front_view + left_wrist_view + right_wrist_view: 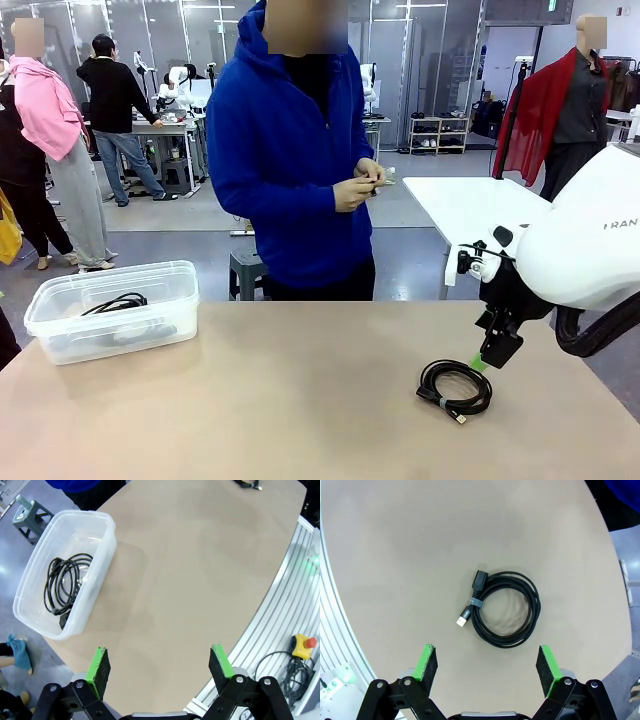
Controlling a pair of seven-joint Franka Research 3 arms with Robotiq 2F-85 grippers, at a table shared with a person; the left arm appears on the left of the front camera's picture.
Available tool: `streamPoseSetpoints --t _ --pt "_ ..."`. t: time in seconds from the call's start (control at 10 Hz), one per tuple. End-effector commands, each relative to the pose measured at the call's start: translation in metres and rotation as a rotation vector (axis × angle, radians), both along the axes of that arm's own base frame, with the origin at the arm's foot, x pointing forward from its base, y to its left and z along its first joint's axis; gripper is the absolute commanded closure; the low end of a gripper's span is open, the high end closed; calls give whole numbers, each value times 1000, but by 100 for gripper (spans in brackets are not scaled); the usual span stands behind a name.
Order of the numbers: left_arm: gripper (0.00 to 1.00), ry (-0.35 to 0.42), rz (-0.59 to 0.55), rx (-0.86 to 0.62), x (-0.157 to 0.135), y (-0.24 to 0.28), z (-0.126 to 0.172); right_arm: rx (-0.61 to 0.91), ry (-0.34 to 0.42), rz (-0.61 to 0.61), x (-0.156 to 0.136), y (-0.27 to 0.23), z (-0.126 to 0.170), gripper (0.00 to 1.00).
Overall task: Organize and store the cables.
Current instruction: Place the USB Extension Cable into the Organizing box.
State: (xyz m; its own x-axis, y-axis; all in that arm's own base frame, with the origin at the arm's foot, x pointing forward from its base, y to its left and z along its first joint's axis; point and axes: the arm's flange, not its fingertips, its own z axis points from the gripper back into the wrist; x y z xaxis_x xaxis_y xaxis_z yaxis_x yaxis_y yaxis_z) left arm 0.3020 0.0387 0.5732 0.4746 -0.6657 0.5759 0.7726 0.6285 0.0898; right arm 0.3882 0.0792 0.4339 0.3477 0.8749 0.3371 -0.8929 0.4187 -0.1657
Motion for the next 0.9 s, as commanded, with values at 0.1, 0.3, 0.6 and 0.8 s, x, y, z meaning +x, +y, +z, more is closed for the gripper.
streamPoseSetpoints --t 0.1,0.3,0.6,0.8 --pt "0 0 -5 7 0 0 0 -18 70 -49 10 0 -10 0" --pt "0 0 -5 7 0 0 0 -32 105 -67 18 5 -21 0" --pt "0 0 -5 7 0 0 0 -55 132 -65 26 13 -34 0" --pt "0 0 -5 7 0 0 0 -65 147 -63 29 17 -45 0"
